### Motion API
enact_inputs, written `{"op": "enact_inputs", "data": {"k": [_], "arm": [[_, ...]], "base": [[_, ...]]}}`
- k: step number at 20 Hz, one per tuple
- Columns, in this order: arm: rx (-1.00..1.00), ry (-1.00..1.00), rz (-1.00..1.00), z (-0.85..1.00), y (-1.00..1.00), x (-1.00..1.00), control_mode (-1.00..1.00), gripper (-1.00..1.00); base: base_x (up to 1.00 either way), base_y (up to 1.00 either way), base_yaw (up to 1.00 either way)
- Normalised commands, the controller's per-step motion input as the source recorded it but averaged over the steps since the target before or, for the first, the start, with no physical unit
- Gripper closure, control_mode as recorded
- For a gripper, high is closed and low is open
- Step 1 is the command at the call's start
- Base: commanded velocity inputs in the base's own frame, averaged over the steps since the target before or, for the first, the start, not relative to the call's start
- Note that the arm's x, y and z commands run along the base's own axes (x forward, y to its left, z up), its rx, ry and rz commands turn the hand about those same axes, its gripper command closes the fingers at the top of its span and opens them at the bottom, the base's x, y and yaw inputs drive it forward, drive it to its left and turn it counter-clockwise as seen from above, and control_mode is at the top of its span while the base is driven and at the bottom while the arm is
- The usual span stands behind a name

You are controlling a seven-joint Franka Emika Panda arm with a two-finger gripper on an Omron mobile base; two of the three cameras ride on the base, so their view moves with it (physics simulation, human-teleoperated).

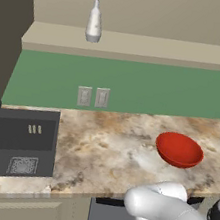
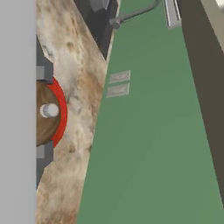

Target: Retrieve the bottle and the shaker from the cabinet and place them next to the mixing bowl on the counter. Then add garlic from the fridge to the mixing bowl.

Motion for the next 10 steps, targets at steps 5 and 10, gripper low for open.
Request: {"op": "enact_inputs", "data": {"k": [5, 10], "arm": [[0.01, 0.01, 0.22, -0.59, -0.34, 0.54, -1.0, 1.0], [0.02, 0.0, 0.21, -0.49, -0.52, 0.53, -1.0, 1.0]], "base": [[0.0, 0.0, 0.0], [0.0, 0.0, 0.0]]}}
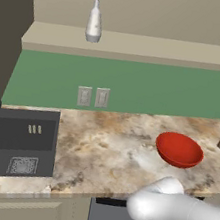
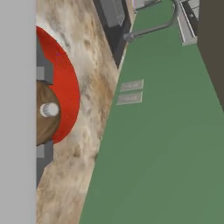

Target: Retrieve the bottle and the shaker from the cabinet and place them next to the mixing bowl on the counter. Then add garlic from the fridge to the mixing bowl.

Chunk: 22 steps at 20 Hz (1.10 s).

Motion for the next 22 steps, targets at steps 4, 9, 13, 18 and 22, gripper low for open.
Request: {"op": "enact_inputs", "data": {"k": [4, 9, 13, 18, 22], "arm": [[0.03, 0.0, 0.21, -0.6, -0.51, 0.54, -1.0, 1.0], [0.04, 0.0, 0.21, -0.75, -0.4, 0.5, -1.0, 1.0], [0.07, 0.0, 0.17, -0.83, -0.23, 0.52, -1.0, 1.0], [0.11, 0.0, 0.14, -0.74, -0.27, 0.53, -1.0, 1.0], [0.1, 0.0, 0.11, -0.6, -0.26, 0.59, -1.0, 1.0]], "base": [[0.0, 0.0, 0.0], [0.0, 0.0, 0.0], [0.0, 0.0, 0.0], [0.0, 0.0, 0.0], [0.0, 0.0, 0.0]]}}
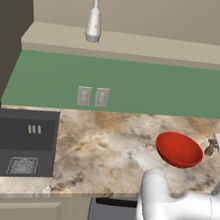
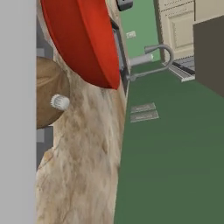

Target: Retrieve the bottle and the shaker from the cabinet and place them next to the mixing bowl on the counter. Then add garlic from the fridge to the mixing bowl.

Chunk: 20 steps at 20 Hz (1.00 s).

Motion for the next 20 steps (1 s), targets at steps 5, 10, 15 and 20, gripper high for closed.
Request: {"op": "enact_inputs", "data": {"k": [5, 10, 15, 20], "arm": [[0.02, 0.0, 0.07, -0.48, -0.04, 0.35, -1.0, 1.0], [0.0, -0.14, 0.02, -0.01, 0.02, -0.18, -1.0, 1.0], [-0.08, -0.21, 0.0, 0.04, 0.21, -0.34, -1.0, 1.0], [-0.17, -0.18, 0.0, 0.0, 0.34, -0.29, -1.0, 1.0]], "base": [[0.0, 0.0, 0.0], [0.0, 0.0, 0.0], [0.0, 0.0, 0.0], [0.0, 0.0, 0.0]]}}
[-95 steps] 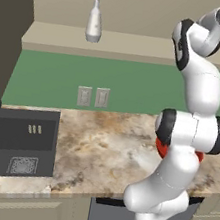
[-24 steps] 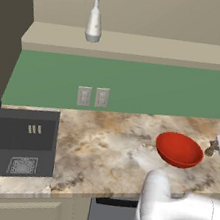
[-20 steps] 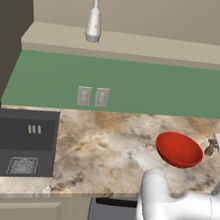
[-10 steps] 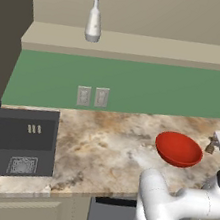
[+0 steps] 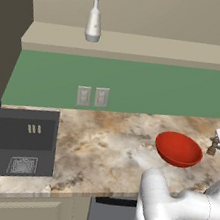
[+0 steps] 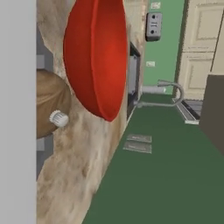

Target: Retrieve the bottle and the shaker from the cabinet and place them next to the mixing bowl on the counter. Then add garlic from the fridge to the mixing bowl.

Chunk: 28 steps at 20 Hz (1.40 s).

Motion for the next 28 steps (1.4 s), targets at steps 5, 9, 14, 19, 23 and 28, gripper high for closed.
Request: {"op": "enact_inputs", "data": {"k": [5, 9, 14, 19, 23, 28], "arm": [[-0.21, -0.18, 0.0, 0.0, 0.31, -0.21, -1.0, 1.0], [-0.17, -0.17, 0.0, 0.0, 0.33, -0.14, -1.0, 1.0], [-0.05, -0.09, 0.0, -0.17, 0.02, -0.09, -1.0, 1.0], [0.0, -0.02, 0.0, -0.31, 0.0, 0.0, -1.0, 1.0], [0.0, 0.0, 0.0, -0.03, 0.0, 0.0, -1.0, 1.0], [0.0, 0.0, 0.0, 0.0, 0.0, 0.0, -1.0, 1.0]], "base": [[0.0, 0.0, 0.0], [0.0, 0.0, 0.0], [0.0, 0.0, 0.0], [0.0, 0.0, 0.0], [0.0, 0.0, 0.0], [0.0, 0.0, 0.0]]}}
